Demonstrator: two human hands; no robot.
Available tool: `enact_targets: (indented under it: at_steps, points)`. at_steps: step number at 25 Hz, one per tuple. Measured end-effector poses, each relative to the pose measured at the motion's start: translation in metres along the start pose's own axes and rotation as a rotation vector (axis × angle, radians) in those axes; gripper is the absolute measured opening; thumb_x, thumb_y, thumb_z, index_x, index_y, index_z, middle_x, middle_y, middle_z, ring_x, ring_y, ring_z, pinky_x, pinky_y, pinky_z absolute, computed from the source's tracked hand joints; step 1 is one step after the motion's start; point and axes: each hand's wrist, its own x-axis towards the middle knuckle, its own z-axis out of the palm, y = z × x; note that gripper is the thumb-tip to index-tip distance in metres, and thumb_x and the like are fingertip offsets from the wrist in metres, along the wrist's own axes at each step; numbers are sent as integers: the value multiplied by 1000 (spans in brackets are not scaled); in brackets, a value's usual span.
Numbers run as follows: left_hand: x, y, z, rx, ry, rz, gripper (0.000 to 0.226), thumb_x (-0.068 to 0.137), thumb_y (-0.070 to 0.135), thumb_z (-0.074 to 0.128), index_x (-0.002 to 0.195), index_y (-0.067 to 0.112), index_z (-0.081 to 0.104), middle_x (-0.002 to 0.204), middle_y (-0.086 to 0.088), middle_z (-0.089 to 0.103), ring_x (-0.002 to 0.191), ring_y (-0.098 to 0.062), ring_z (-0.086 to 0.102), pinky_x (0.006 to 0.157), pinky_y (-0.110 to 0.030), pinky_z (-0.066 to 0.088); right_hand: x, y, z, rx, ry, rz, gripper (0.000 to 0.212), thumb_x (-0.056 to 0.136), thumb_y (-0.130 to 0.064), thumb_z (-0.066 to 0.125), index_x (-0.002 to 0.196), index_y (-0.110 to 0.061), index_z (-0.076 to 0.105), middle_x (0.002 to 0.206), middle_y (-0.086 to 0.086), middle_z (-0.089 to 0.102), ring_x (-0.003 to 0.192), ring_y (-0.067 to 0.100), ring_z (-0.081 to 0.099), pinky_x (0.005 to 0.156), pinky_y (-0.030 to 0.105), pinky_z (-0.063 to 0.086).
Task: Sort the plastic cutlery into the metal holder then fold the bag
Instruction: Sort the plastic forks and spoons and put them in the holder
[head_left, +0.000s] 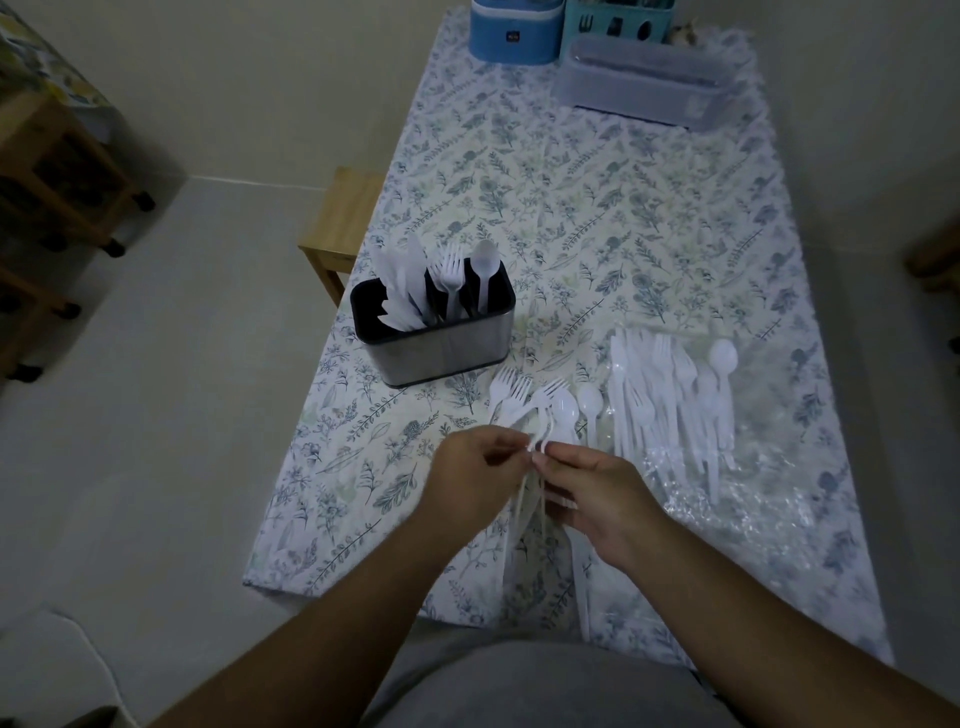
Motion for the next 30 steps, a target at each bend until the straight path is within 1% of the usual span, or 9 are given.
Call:
enact_targets:
  at_steps: [5, 8, 13, 15, 18, 20, 23, 26, 30]
  points:
    - [2, 1, 9, -163, -105, -103, 29, 92, -4, 56, 101, 12, 79, 96, -5, 79, 95, -22, 75, 91, -36, 60, 6, 3, -6, 141, 6, 46, 15, 87, -1, 74, 102, -3, 74, 95, 15, 79, 86, 25, 75, 73, 32, 62]
    - [8, 11, 9, -137, -179, -114, 28, 93, -3, 54, 99, 9, 79, 92, -2, 78, 84, -7, 72, 80, -21, 57, 4, 4, -11, 290, -69, 122, 27, 89, -4, 71, 114, 6, 70, 92, 14, 74, 79, 20, 70, 63, 25, 62]
    - [6, 14, 20, 139, -116, 13, 28, 89, 5, 57, 100, 22, 77, 91, 15, 73, 84, 8, 67, 73, -6, 49, 4, 2, -16, 141, 23, -27, 11, 90, 2, 68, 96, -6, 74, 80, 9, 80, 68, 14, 76, 60, 22, 59]
    - [5, 11, 24, 138, -101, 16, 29, 88, 7, 57, 102, 23, 78, 92, 13, 74, 82, 1, 70, 75, -14, 56, 6, 2, -16, 119, 40, -34, 15, 89, 1, 70, 99, -10, 73, 87, 10, 80, 76, 17, 76, 65, 25, 60]
    - [9, 10, 24, 61, -134, -38, 32, 90, 4, 52, 95, 21, 79, 97, 7, 74, 84, -13, 74, 83, -39, 62, 7, 4, -20, 123, 25, 35, 7, 88, -3, 73, 88, -10, 75, 86, 11, 73, 77, 20, 66, 77, 34, 55]
    - [16, 14, 20, 20, -184, -84, 32, 92, 1, 50, 94, 14, 79, 99, -1, 75, 86, -16, 74, 84, -38, 62, 7, 4, -21, 130, -24, 66, 4, 89, -6, 73, 85, -6, 74, 85, 15, 64, 75, 22, 58, 80, 40, 51]
    - [30, 25, 12, 20, -306, -137, 29, 92, 0, 52, 98, 8, 79, 96, -11, 77, 90, -23, 74, 84, -32, 61, 11, 4, -23, 198, -58, 66, 3, 90, -7, 70, 89, -5, 72, 86, 15, 71, 79, 24, 70, 79, 38, 59]
    - [37, 34, 8, 43, -406, -120, 27, 91, 0, 55, 99, 10, 79, 94, -10, 77, 78, -13, 69, 75, -24, 57, 14, 5, -25, 301, -81, 28, 10, 90, -7, 68, 96, -2, 73, 96, 18, 76, 89, 28, 75, 76, 37, 62]
    - [33, 34, 13, 78, -315, -107, 27, 91, 5, 55, 94, 16, 80, 84, 2, 77, 71, -2, 67, 67, -17, 51, 14, 7, -23, 184, -80, -89, 17, 97, -5, 61, 107, -1, 74, 99, 19, 77, 89, 27, 75, 79, 36, 63]
